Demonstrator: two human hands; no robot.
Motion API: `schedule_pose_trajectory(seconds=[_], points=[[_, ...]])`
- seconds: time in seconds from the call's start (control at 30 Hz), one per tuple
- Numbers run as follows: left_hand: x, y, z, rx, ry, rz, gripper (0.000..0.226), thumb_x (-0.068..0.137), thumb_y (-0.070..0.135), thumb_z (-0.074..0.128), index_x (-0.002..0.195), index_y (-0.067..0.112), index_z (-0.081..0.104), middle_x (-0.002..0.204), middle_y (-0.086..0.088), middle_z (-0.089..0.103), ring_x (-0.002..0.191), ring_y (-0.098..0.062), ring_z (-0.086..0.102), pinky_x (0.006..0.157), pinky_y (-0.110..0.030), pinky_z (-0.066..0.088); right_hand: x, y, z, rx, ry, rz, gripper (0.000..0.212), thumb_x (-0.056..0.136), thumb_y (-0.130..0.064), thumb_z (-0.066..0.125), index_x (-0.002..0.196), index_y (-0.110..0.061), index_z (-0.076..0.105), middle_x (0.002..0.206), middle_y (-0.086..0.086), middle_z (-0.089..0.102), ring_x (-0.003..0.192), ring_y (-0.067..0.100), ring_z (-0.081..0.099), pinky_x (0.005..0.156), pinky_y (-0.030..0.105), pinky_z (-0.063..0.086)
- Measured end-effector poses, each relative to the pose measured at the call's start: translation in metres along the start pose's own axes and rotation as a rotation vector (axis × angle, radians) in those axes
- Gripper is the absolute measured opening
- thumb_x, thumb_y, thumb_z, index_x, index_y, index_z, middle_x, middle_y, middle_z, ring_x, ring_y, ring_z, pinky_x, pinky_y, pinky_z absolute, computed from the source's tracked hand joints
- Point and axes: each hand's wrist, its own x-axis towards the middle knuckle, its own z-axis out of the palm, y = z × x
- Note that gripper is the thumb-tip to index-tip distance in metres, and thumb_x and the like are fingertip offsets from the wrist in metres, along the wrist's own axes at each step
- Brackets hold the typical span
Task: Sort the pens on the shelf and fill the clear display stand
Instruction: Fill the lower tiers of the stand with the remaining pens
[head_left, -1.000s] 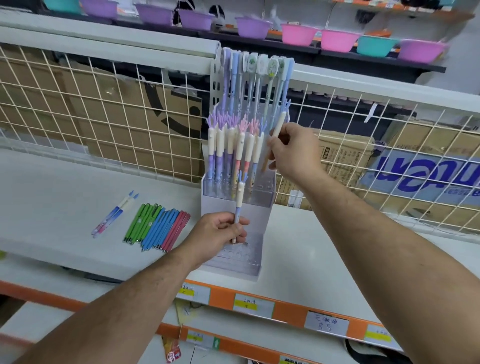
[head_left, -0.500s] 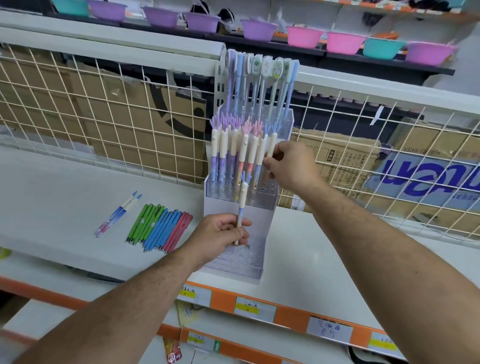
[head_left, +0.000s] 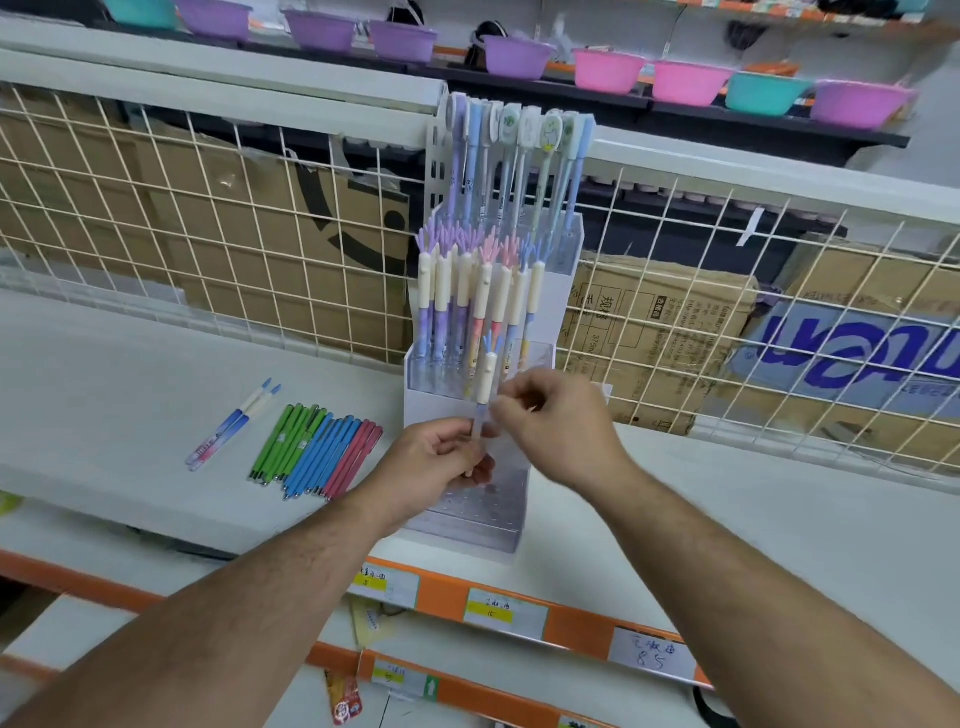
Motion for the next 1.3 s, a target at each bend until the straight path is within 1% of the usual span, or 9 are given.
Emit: schedule_pose_trajectory(seconds=[0.17,0.27,0.4,0.57,0.67,0.77,0.9,1.1,1.3], points=[[0.003,-0.005,-0.001,0.006,-0.030,0.024,0.020,0.097,0.001,0.058,0.106,0.009,0.074,0.096,-0.020,0.072,0.090,-0.027,0.071,0.091,-0.041,0.057,-0.006,0.005,0.018,-0.043,-0.053,-0.066,0.013,0.085,-0.018,0.071,0.073,-0.017,0.065,0.067,-0.001,0.067,0.066,0.018,0.066,0.066,0.033,0.054],[0.001,-0.004,0.000,-0.008,-0.035,0.026,0.016,0.093,0.008,0.066,0.106,0.010,0.074,0.101,-0.021,0.073,0.095,-0.029,0.071,0.092,-0.039,0.057,-0.004,0.005,0.017,-0.029,-0.033,-0.078,0.019,0.088,-0.018,0.068,0.071,-0.018,0.059,0.067,-0.003,0.067,0.067,0.017,0.065,0.068,0.033,0.053],[0.002,-0.002,0.001,0.028,0.023,0.004,0.033,0.085,-0.005,0.070,0.098,0.025,0.076,0.102,-0.014,0.074,0.096,-0.022,0.070,0.088,-0.032,0.058,0.011,-0.005,-0.011,0.120,0.145,-0.057,0.025,0.090,-0.021,0.069,0.069,-0.017,0.055,0.063,0.005,0.069,0.063,0.024,0.071,0.059,0.033,0.051],[0.001,-0.003,0.002,0.154,0.032,-0.014,0.032,0.083,-0.003,0.072,0.101,0.024,0.074,0.100,0.000,0.076,0.100,-0.013,0.071,0.096,-0.034,0.055,0.033,-0.026,-0.051,0.174,0.325,-0.030,0.021,0.094,-0.021,0.066,0.080,-0.008,0.058,0.070,0.008,0.071,0.063,0.016,0.072,0.061,0.041,0.058],[0.002,-0.005,0.001,0.183,0.044,-0.011,0.030,0.083,0.001,0.074,0.097,0.027,0.075,0.097,0.002,0.077,0.100,-0.013,0.071,0.098,-0.037,0.054,0.042,-0.029,-0.053,0.103,0.311,-0.029,0.019,0.096,-0.023,0.065,0.081,-0.011,0.060,0.068,0.001,0.072,0.063,0.010,0.072,0.064,0.037,0.059],[0.003,-0.005,0.001,0.188,0.046,-0.017,0.029,0.083,0.003,0.075,0.097,0.028,0.075,0.098,0.002,0.077,0.100,-0.012,0.071,0.099,-0.039,0.054,0.048,-0.027,-0.046,0.038,0.276,-0.027,0.018,0.096,-0.026,0.064,0.084,-0.012,0.061,0.070,0.000,0.072,0.068,0.013,0.072,0.069,0.041,0.061],[0.003,-0.005,0.001,0.194,0.045,-0.025,0.028,0.083,0.005,0.075,0.098,0.028,0.075,0.098,0.002,0.077,0.100,-0.012,0.071,0.098,-0.040,0.054,0.053,-0.021,-0.038,-0.025,0.245,-0.026,0.020,0.095,-0.028,0.064,0.082,-0.013,0.060,0.075,0.002,0.073,0.075,0.021,0.072,0.069,0.044,0.060],[0.004,-0.004,0.001,0.181,0.047,-0.046,0.028,0.084,0.005,0.074,0.100,0.028,0.075,0.098,0.002,0.077,0.099,-0.012,0.072,0.098,-0.040,0.055,0.053,-0.014,-0.029,-0.187,0.117,-0.013,0.020,0.093,-0.028,0.066,0.080,-0.014,0.062,0.073,0.006,0.070,0.072,0.026,0.070,0.068,0.047,0.060],[0.004,-0.003,0.002,0.183,0.049,-0.055,0.029,0.084,0.004,0.073,0.101,0.026,0.075,0.099,0.000,0.077,0.099,-0.014,0.072,0.097,-0.040,0.055,0.056,-0.016,-0.028,-0.270,0.110,-0.037,0.022,0.097,-0.028,0.064,0.085,-0.010,0.065,0.076,0.009,0.069,0.074,0.029,0.068,0.069,0.045,0.059]])
